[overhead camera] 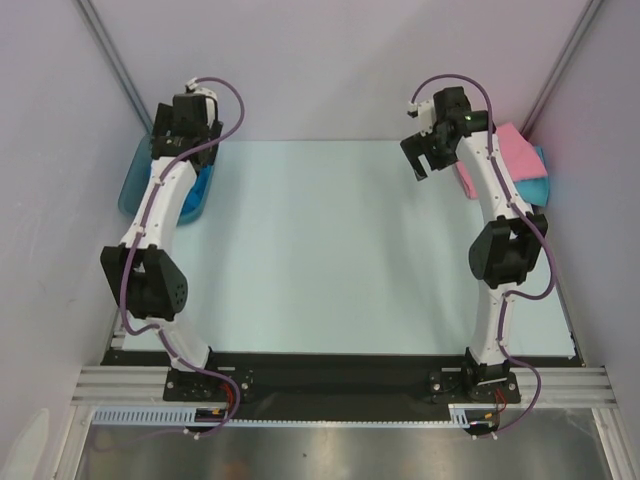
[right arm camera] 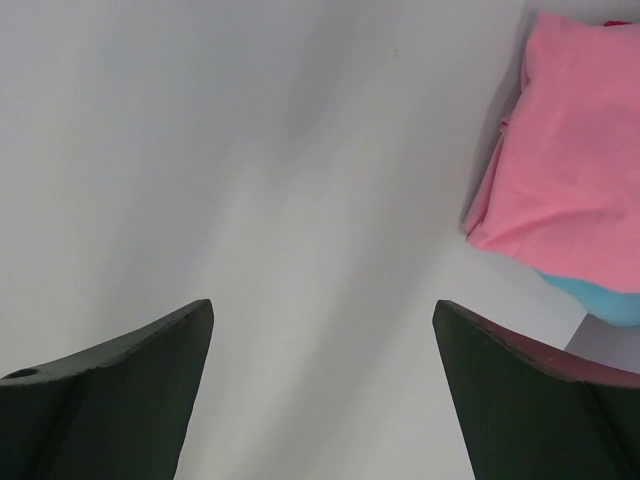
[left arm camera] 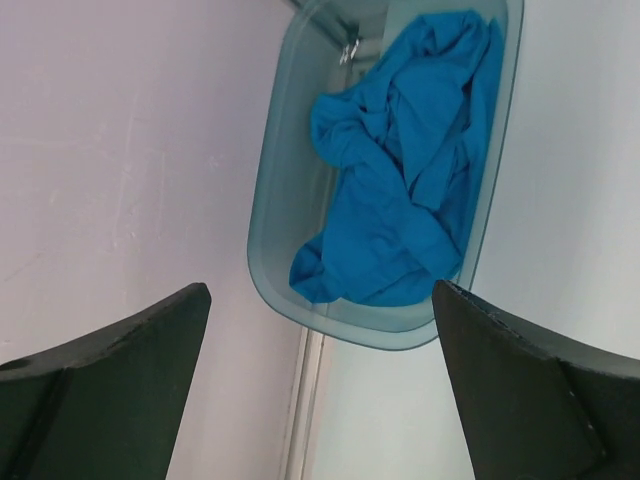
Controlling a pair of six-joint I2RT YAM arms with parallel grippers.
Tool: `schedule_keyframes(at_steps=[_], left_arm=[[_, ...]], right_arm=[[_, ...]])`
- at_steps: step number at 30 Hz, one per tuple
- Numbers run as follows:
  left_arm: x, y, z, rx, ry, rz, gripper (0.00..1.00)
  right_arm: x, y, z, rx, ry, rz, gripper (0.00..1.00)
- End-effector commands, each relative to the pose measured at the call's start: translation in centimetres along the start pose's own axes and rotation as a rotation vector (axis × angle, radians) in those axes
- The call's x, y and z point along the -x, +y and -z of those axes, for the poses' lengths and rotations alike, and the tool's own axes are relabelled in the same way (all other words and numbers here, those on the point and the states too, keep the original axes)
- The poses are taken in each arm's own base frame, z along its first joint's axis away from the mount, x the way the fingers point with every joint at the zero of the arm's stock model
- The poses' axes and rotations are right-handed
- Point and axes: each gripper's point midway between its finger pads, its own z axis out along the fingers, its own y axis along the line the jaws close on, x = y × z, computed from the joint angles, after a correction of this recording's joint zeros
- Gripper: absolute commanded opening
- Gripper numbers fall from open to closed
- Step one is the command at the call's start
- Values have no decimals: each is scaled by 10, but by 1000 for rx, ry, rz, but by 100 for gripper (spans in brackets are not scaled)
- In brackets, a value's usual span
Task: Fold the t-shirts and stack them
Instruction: Grab the tshirt from the pile
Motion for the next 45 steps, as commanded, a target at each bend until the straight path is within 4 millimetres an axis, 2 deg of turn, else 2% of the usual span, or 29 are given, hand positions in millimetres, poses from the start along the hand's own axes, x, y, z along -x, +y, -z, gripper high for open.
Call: schedule_keyframes(at_steps=[1,2,3,4,5,6,7,14,16,19,23,24,25,27,29,30,33,36,45], left_arm=[[-11,7,-30,32,-18,-51,100],[-14,8,-38,33,-14,-37,100],[-22,-1,-52,13,14,-39,100],[-19,-6,-57,-25,7,-23,100],[-29,-5,-64,-50,39,13,100],[-36,-12,-74,-77,61,25,100],[-33,-14,-75,-95,56,44,100],[-41,-54,-98,-274,59,85,100],[-41,-58,-104,-289,54,103,100],[-47,-64,-125,-291,61,103,100],[-53,-57,-148,-242,76,104,100],[-62,-59,-158,-229,99,100,100],[-61,-49,-164,-199,96,110,100],[-67,-50,-178,-188,104,123,99],[-65,-43,-186,-163,94,136,99],[-71,-47,-193,-160,108,133,99],[-70,-49,-201,-155,107,141,99],[-74,-60,-209,-183,113,135,99],[-106,-88,-224,-261,185,102,94]], right_arm=[[11,-1,11,-39,-37,35,100],[13,0,10,-43,-41,43,100],[12,1,7,-50,-35,47,100],[11,4,2,-64,-23,56,100],[13,7,1,-64,-26,70,100],[13,8,-1,-71,-23,79,100],[16,6,-1,-95,-26,79,100],[67,19,10,-81,-217,28,100],[78,30,13,-75,-246,74,100],[91,42,14,-113,-269,144,100],[89,53,11,-110,-253,167,100],[86,53,8,-110,-242,168,100],[84,55,7,-109,-235,170,100],[81,55,5,-112,-222,167,100],[79,57,2,-116,-208,174,100],[80,57,2,-125,-207,172,100],[83,58,2,-136,-210,176,100],[83,59,1,-151,-205,184,100],[84,55,4,-190,-194,218,100]])
